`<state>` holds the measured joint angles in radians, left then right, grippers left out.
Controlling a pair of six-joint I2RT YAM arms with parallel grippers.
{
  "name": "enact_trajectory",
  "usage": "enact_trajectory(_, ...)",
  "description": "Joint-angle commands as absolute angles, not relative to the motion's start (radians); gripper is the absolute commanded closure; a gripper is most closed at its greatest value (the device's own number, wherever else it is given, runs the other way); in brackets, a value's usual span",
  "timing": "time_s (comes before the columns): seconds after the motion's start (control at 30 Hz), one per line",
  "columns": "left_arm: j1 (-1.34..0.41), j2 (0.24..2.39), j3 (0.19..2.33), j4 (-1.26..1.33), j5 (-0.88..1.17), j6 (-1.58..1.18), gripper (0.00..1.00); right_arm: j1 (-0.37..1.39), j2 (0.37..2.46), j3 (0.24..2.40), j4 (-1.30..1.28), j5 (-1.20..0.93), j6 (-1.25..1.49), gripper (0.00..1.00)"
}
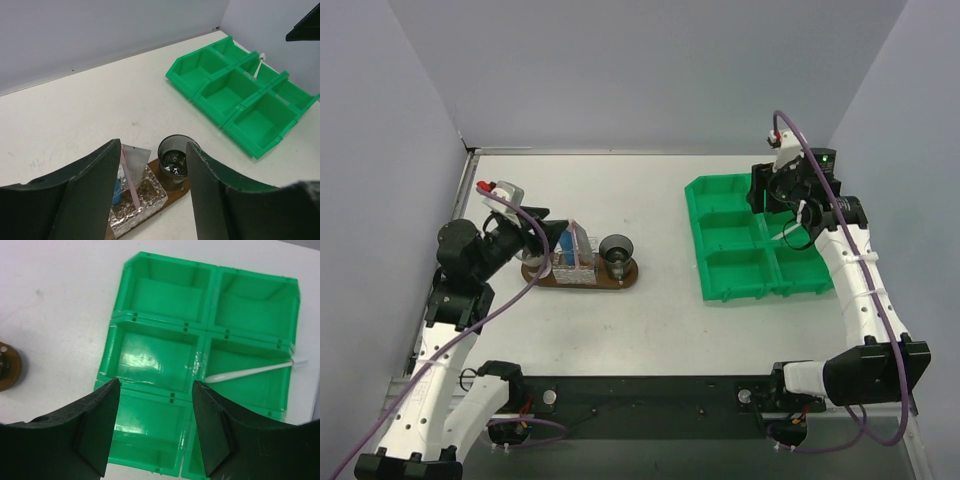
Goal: Prepare toiletry sets of a toothbrush and toothpaste on the tray
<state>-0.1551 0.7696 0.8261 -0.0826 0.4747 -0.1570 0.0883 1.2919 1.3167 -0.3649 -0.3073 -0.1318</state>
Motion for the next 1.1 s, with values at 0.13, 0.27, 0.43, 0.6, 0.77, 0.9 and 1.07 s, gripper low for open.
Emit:
enact_trajectory(0.13,-0.149,0.778,1.017,-0.302,0.436,-0.034,0.32,-0.099,1.354,1.298,-0.42,-0.201,-0.063,0.45)
enact_trajectory(0.27,-0.149,0.813,1.077,-0.366,0.469,-0.009,0.3,-0.17,1.393,1.272,-0.405,-0.212,-0.031,0.46)
enact_trajectory(0.43,-0.149,0.856,1.095,-0.385,0.5,-0.006,0.3,-0.232,1.454,1.244,-0.368,-0.239,0.0,0.46)
enact_trajectory(0.6,-0.149,0.896,1.129,-0.384,0.509,-0.006,0.3,-0.323,1.515,1.253,-0.321,-0.276,0.043,0.47)
enact_trajectory(0.77,-0.149,0.919,1.147,-0.368,0.505,-0.014,0.3,-0.376,1.624,1.298,-0.305,-0.318,0.078,0.48)
enact_trajectory(0.9,-0.149,0.934,1.143,-0.357,0.505,-0.015,0.3,-0.383,1.693,1.325,-0.304,-0.316,0.092,0.49)
enact_trajectory(1.07,-0.149,0.939,1.123,-0.341,0.502,-0.008,0.3,-0.383,1.775,1.376,-0.298,-0.304,0.12,0.5)
